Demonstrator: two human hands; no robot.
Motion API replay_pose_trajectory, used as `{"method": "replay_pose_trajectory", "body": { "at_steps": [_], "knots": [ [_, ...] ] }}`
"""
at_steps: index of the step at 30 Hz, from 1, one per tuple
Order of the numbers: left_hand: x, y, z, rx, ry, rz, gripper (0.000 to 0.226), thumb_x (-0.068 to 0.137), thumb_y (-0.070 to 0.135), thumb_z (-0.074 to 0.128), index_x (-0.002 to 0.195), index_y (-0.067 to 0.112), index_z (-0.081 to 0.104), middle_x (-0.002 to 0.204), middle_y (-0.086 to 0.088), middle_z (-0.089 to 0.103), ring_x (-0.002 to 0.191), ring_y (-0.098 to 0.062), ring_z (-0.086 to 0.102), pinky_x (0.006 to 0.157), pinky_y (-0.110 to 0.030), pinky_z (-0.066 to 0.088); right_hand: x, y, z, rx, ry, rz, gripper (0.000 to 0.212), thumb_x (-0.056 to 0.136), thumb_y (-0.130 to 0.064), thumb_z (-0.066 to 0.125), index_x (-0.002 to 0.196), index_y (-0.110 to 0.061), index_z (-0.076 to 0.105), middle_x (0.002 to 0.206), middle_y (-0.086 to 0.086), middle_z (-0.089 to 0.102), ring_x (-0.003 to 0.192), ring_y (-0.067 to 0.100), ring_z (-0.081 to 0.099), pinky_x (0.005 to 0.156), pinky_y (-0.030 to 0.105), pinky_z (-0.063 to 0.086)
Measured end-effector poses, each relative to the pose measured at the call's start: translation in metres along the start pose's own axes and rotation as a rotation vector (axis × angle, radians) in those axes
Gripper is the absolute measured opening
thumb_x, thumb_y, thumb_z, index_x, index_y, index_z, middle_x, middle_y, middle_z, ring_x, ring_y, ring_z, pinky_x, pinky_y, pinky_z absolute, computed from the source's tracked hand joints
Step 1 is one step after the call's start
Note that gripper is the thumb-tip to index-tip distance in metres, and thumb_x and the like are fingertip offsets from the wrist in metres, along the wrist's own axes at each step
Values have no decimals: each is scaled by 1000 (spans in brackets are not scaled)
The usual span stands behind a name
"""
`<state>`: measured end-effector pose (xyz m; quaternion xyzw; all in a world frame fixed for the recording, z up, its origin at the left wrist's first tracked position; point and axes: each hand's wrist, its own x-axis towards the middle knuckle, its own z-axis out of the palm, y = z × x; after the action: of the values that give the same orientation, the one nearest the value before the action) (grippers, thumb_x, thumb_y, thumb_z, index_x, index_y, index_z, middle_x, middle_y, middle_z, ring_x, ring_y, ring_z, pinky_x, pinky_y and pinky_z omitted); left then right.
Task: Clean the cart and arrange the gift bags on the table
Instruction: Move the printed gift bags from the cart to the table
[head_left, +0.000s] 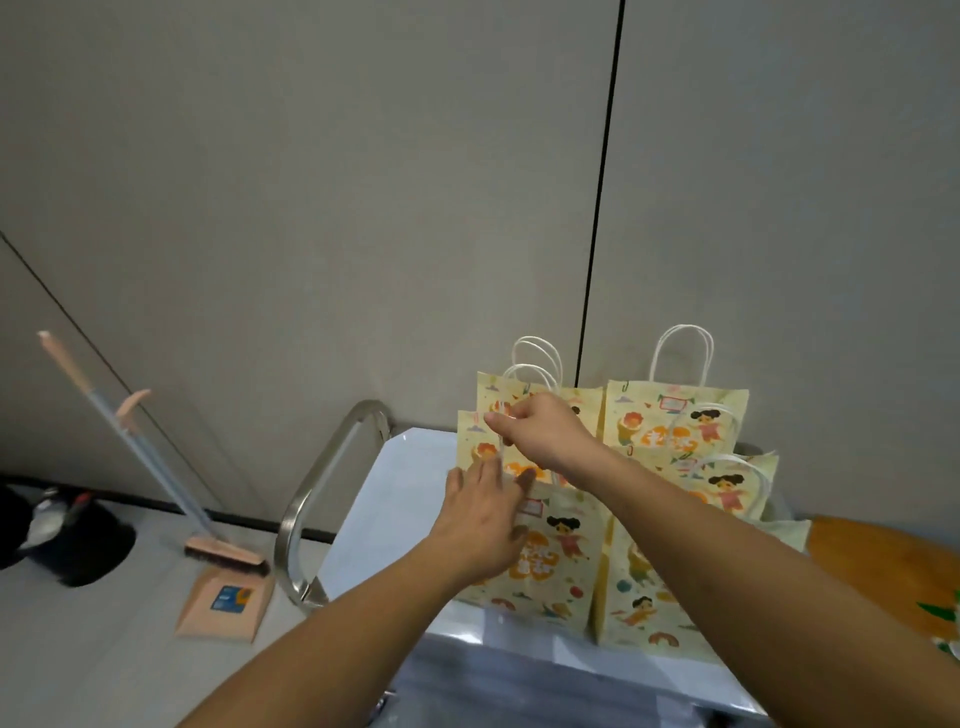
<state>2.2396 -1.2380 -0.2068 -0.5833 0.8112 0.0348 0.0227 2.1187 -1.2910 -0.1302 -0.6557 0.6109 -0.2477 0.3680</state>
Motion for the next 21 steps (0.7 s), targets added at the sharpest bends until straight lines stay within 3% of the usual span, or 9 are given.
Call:
{"method": "replay_pose_trajectory", "body": {
  "at_steps": [4,8,13,18,21],
  "knots": [
    [0,-3,7,-7,34,-109,71,98,49,47,159,32,14,157,-17,24,147,-34,17,122,-55,12,16,-14,-1,65,-143,-18,47,96,-43,64,64,-9,62,41,-7,39,39,13,38,50,26,34],
    [-17,-8,2,-42,36,-244,69,100,43,49,159,34,15,158,-19,24,149,-34,14,124,-53,5,19,-35,12,39,-289,-111,48,94,-45,65,60,-11,60,45,-2,36,41,19,36,49,26,34],
    [-49,-15,3,-128,54,-369,67,100,43,51,160,32,22,161,-21,21,149,-35,16,123,-48,15,7,-55,35,45,-421,-171,48,94,-41,67,61,-7,58,41,-6,32,38,19,31,47,27,30],
    [-94,-16,-9,-312,184,-633,56,98,65,36,144,36,46,155,-10,35,146,-30,25,121,-52,18,-31,-89,59,28,-496,-273,50,93,-43,68,59,-10,56,37,-7,32,37,19,34,44,25,32],
    [-128,-20,-24,-350,363,-787,70,88,80,23,124,35,64,138,0,53,140,-23,35,114,-56,25,-72,-121,76,12,-536,-355,49,94,-45,67,59,-12,57,34,-10,36,33,12,37,46,24,34]
  ]
}}
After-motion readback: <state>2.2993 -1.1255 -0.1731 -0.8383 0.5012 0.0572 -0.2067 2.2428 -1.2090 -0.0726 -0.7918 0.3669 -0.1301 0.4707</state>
